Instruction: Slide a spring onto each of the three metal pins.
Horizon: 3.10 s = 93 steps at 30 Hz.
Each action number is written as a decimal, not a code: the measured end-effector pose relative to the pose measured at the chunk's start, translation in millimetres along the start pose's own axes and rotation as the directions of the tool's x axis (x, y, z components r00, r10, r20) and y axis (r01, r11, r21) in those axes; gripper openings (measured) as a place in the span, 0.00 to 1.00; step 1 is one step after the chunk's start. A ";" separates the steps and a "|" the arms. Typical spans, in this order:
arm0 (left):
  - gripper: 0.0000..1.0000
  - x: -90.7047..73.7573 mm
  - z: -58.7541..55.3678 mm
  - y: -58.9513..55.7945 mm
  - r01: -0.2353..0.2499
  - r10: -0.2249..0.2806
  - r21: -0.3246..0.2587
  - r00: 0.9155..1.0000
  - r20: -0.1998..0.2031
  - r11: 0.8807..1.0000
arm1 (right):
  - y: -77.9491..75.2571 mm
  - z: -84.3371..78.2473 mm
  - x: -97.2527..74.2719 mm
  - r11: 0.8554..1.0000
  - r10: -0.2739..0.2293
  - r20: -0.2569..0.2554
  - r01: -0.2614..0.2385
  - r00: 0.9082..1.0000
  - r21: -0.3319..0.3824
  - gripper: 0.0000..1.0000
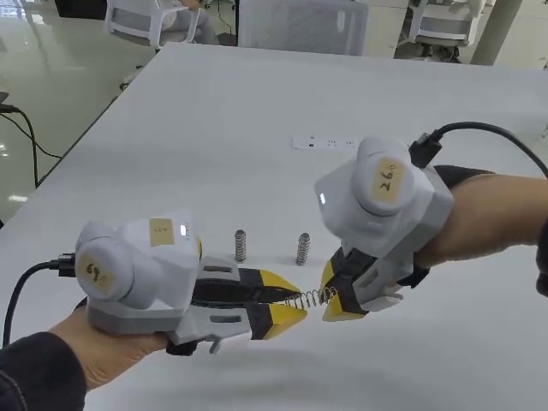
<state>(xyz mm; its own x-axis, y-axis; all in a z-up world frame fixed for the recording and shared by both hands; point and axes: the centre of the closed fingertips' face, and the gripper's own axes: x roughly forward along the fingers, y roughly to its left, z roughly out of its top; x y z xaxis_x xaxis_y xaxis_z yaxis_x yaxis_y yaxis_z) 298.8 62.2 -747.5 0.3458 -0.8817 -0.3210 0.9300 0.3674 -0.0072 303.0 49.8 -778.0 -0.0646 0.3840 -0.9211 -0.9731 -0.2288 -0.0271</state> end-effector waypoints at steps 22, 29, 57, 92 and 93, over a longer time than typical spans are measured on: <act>0.07 1.0 -6.3 -0.9 0.003 -0.003 0.001 1.000 -0.028 1.000 | 2.5 35.1 -21.1 1.000 -0.004 0.089 0.002 0.996 0.022 0.13; 0.07 1.4 -5.9 -1.1 0.003 -0.003 0.004 1.000 -0.030 1.000 | 5.0 42.1 -22.4 1.000 0.000 0.108 -0.001 0.994 0.015 0.13; 0.07 2.8 -10.6 -2.5 0.007 -0.007 0.008 0.999 -0.053 1.000 | 6.9 45.5 -16.8 1.000 0.019 0.091 -0.019 0.996 -0.002 0.13; 0.32 0.4 -15.3 6.9 -0.033 0.031 -0.045 0.999 -0.039 0.998 | -11.9 19.2 -30.2 0.997 -0.029 0.056 0.025 0.998 0.072 0.13; 0.33 0.3 -15.5 7.5 -0.036 0.034 -0.048 0.999 -0.038 0.998 | -13.2 16.1 -31.3 0.997 -0.033 0.053 0.029 0.998 0.078 0.13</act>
<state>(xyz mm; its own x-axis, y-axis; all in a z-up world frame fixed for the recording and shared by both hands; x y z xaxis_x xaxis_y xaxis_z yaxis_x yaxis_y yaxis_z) 304.0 69.3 -762.3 0.3721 -0.8567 -0.3572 0.9102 0.4122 -0.0407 314.3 55.2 -742.6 -0.0443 0.4380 -0.8979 -0.9889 -0.1468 -0.0229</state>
